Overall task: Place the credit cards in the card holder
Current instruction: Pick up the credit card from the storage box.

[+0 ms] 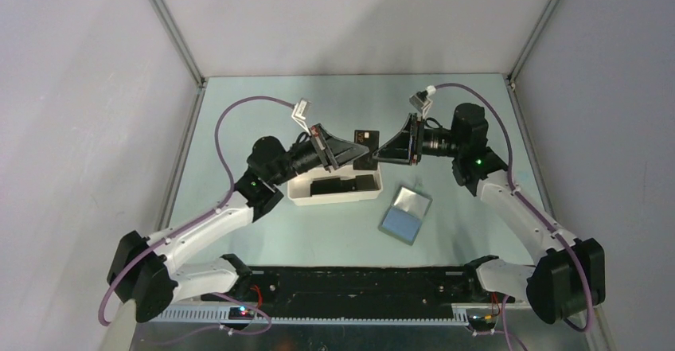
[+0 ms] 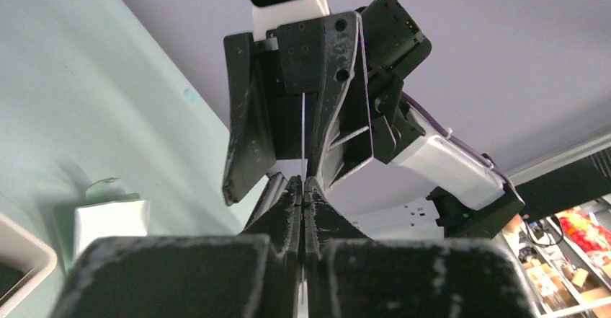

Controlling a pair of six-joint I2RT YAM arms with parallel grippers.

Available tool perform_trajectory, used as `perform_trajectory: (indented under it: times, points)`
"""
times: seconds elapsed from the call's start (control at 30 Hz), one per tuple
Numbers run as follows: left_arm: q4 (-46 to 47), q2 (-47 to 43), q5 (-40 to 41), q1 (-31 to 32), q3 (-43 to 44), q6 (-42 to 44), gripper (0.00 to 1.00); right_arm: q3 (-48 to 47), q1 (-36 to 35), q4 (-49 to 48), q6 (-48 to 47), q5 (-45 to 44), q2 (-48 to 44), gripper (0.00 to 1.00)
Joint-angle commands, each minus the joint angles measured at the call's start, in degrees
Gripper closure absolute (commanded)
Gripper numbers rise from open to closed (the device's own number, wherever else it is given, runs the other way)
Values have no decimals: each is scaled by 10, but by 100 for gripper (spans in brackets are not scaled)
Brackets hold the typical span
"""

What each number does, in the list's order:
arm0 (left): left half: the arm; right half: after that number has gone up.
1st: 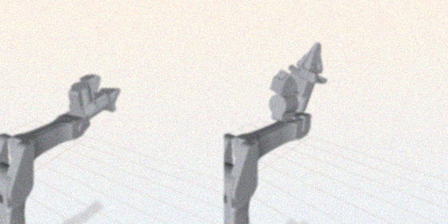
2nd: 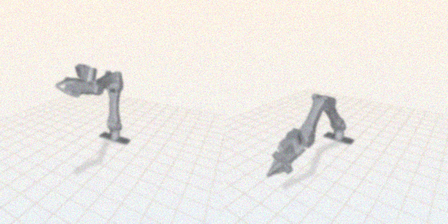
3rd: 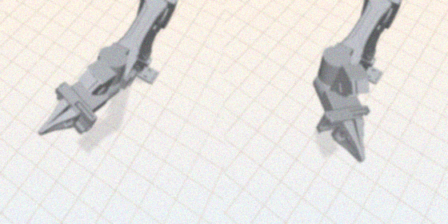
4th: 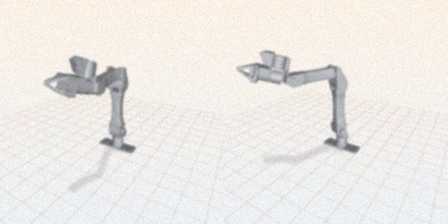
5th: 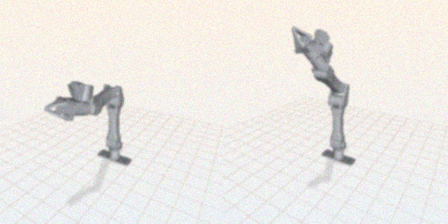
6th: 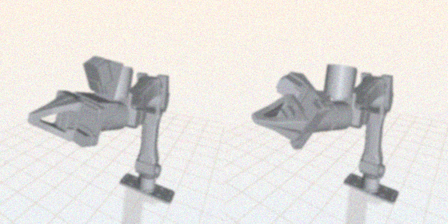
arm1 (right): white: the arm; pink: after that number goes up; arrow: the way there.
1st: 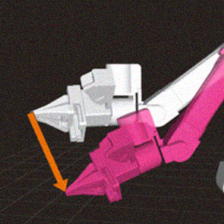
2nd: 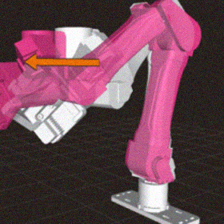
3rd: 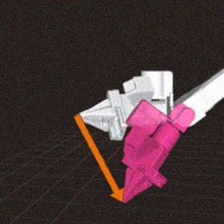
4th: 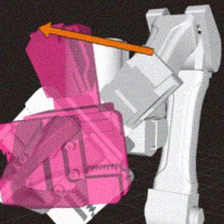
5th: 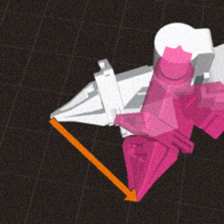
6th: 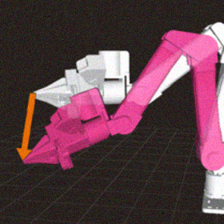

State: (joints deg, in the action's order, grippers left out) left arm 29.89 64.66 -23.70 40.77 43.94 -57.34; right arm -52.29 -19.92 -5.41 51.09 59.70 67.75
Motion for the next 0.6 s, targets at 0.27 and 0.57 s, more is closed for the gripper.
perform_trajectory:
  times: [0.27,0.57]
  points:
    - [74,10,1,15,-3,-34,100,-5,-16,-218,133,48,29,81]
    - [60,-3,54,20,-67,-54,44,-5,22,-49,28,19,-6,100]
